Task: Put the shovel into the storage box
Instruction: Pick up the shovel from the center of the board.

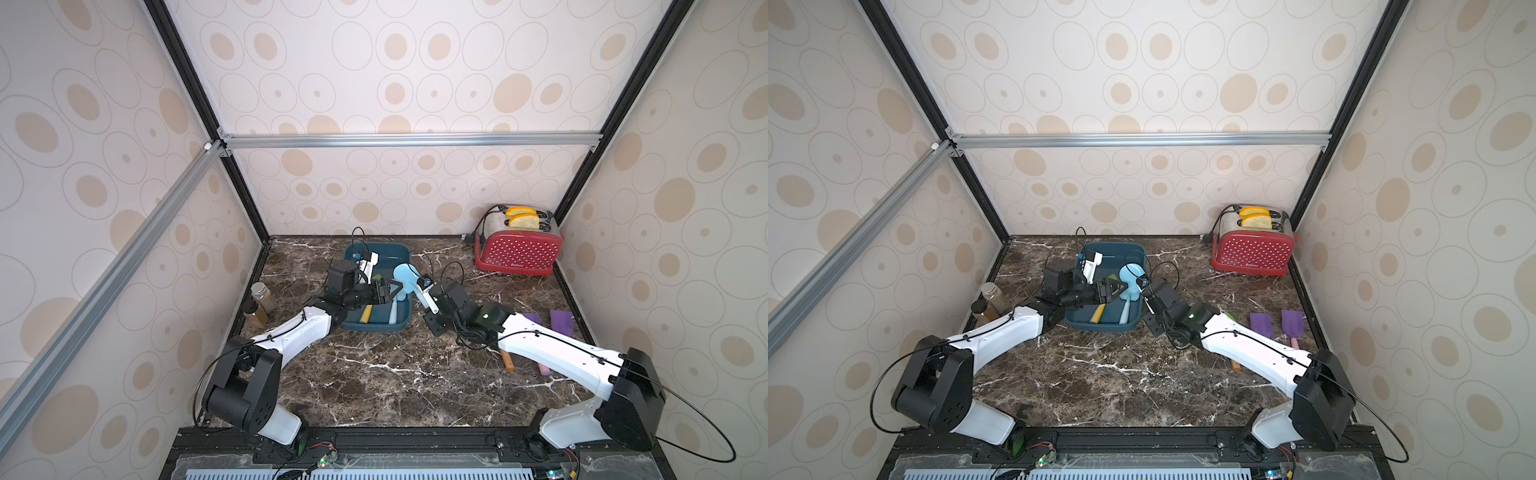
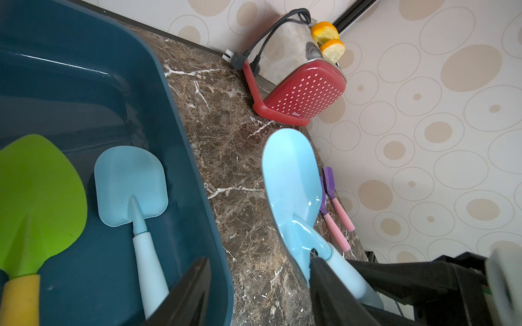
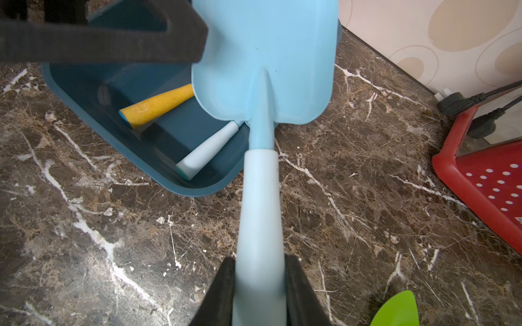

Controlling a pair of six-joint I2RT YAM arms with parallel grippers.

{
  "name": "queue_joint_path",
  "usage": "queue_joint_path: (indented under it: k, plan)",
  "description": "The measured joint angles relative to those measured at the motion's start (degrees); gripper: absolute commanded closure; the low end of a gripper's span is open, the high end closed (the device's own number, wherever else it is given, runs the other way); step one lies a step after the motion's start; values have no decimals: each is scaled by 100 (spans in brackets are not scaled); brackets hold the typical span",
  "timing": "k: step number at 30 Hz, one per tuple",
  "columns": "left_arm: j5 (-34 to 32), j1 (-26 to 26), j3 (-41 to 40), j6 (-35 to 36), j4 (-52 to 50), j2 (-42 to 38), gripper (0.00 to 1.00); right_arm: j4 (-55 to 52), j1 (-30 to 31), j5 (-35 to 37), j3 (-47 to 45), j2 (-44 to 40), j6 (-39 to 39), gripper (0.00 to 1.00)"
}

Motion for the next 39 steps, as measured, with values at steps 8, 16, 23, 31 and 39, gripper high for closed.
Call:
queue_joint_path:
  k: [8,16,23,31,39]
  plan:
    - [15,0,11,-74,92,66,43,13,2,-164,0,0,4,100]
    - [90,-2,195,-166,164,267,59,35,52,-271,0,13,15,100]
    - [125,-7,330,-269,238,337,85,44,153,-249,0,15,46,100]
    - [192,-24,470,-726,313,350,100,136,175,-81,-37,87,153,85]
    - [181,-26,470,-470,293,415,100,190,223,-101,-37,79,-7,43]
